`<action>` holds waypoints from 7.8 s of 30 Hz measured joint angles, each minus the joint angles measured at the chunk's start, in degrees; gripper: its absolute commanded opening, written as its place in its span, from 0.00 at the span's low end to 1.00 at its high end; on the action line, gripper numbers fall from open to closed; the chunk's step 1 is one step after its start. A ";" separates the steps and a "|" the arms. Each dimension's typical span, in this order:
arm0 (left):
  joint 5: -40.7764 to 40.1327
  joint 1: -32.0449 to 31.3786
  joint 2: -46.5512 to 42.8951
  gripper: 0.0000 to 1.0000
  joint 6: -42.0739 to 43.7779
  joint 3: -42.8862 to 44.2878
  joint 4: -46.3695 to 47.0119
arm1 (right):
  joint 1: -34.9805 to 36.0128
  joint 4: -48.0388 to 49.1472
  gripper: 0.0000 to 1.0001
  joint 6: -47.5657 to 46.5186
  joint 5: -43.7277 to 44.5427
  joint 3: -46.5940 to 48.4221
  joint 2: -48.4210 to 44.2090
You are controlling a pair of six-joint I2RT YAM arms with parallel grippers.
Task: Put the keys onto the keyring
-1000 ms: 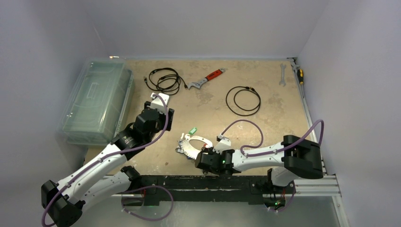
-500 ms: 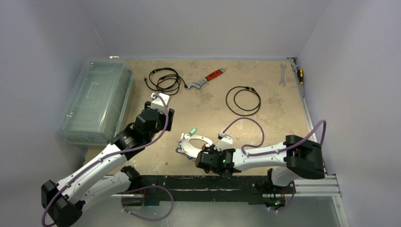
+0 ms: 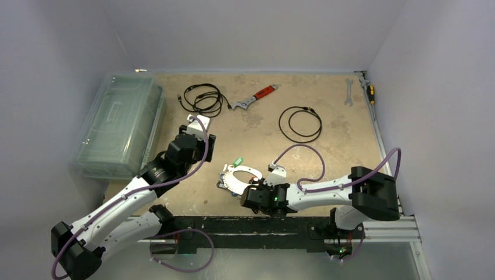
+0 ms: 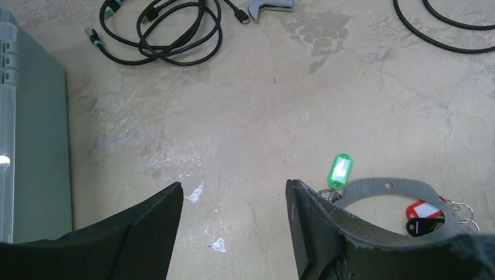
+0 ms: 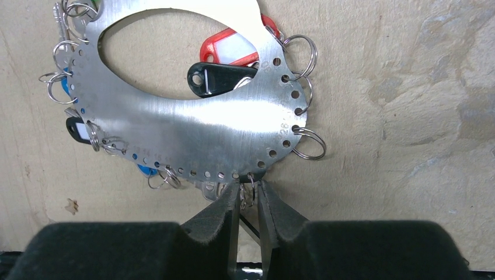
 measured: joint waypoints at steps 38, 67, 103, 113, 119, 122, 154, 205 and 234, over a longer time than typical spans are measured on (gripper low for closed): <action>0.83 0.00 0.17 0.64 0.17 0.00 -0.02 | 0.00 -0.15 0.00 -4.35 1.16 1.42 1.53; 28.46 0.00 -10.25 0.63 -16.35 -8.17 17.53 | -13.07 11.39 0.00 -38.10 2.38 3.10 -22.38; 30.67 -10.69 5.62 0.59 -27.93 -24.04 69.81 | -19.82 9.66 0.00 -46.51 -6.40 15.21 -24.02; 29.49 -10.69 12.66 0.54 -31.50 -24.74 79.49 | -19.82 9.66 0.00 -45.75 -8.02 15.21 -24.35; 28.96 -10.69 15.85 0.50 -34.93 -24.74 83.69 | -19.82 8.92 0.00 -44.54 -9.11 15.21 -24.33; 28.39 -10.69 16.09 0.47 -35.69 -24.74 84.94 | -19.85 8.48 0.00 -44.09 -9.33 15.17 -24.33; 27.96 -11.10 8.90 0.00 -20.17 -16.57 59.14 | -20.20 5.55 0.00 -43.08 -10.82 15.13 -24.48; 22.27 -16.28 0.07 0.85 8.35 -6.69 26.60 | -29.49 -9.46 0.00 -59.06 -36.37 24.20 -17.25; 29.97 -16.31 8.17 0.68 8.13 -8.52 37.75 | -29.64 -13.16 0.00 -63.87 -39.21 26.53 -18.71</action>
